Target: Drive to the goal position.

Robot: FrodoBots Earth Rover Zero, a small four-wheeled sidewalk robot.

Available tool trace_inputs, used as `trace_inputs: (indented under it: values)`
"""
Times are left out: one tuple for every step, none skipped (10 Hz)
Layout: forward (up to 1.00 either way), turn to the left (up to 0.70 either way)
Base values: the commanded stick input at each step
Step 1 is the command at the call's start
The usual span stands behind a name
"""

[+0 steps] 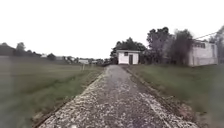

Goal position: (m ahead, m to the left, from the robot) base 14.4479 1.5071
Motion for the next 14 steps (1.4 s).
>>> trace_inputs:
  values:
    - [0.7, 0.0]
    - [0.7, 0.0]
    - [0.7, 0.0]
    - [0.7, 0.0]
    - [0.7, 0.0]
    - [0.7, 0.0]
    - [0.7, 0.0]
    - [0.7, 0.0]
    - [0.7, 0.0]
    - [0.7, 0.0]
    - [0.7, 0.0]
    - [0.7, 0.0]
    - [0.7, 0.0]
    - [0.7, 0.0]
